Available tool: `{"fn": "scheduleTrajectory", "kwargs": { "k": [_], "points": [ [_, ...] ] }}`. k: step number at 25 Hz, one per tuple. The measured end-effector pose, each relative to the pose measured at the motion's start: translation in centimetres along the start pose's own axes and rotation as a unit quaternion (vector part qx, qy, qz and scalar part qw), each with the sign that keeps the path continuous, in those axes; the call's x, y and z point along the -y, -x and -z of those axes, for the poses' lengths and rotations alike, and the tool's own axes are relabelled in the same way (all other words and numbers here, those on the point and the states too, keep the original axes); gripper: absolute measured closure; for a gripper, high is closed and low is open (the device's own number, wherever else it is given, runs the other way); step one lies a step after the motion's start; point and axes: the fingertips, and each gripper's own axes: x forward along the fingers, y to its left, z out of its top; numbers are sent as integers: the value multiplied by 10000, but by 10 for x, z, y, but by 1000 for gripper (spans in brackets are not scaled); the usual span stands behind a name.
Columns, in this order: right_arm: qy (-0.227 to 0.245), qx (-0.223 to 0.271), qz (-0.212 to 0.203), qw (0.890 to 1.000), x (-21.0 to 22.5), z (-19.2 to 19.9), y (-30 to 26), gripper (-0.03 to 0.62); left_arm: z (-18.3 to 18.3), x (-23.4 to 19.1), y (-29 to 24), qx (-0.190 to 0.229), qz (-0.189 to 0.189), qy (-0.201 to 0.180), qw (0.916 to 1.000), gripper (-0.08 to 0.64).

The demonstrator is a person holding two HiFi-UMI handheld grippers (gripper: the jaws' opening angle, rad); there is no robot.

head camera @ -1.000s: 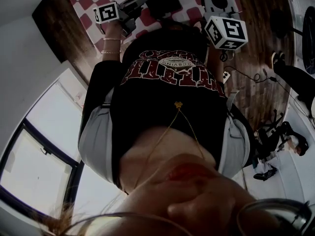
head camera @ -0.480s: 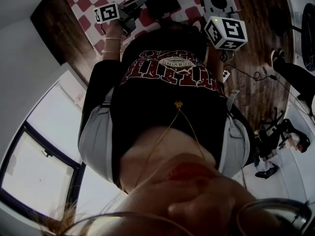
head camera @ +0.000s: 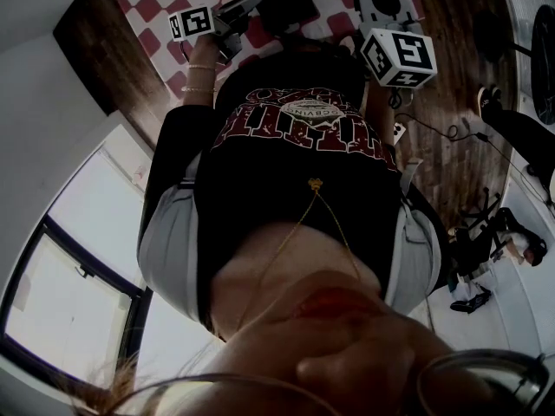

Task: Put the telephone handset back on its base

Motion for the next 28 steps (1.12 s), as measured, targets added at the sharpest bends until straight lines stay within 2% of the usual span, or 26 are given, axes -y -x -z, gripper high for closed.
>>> {"fn": "scheduleTrajectory", "kwargs": {
  "k": [16, 21, 28],
  "points": [
    [37, -38, -15, 10000, 0, -2, -3, 572, 4, -10, -8, -10, -92, 3, 10000, 480],
    [25, -36, -1, 10000, 1, -2, -2, 572, 6, -13, -10, 59, -95, 114, 9999, 480],
    [24, -34, -29, 10000, 0, -3, -4, 572, 6, -14, -10, 97, -39, 40, 9999, 480]
  ]
}}
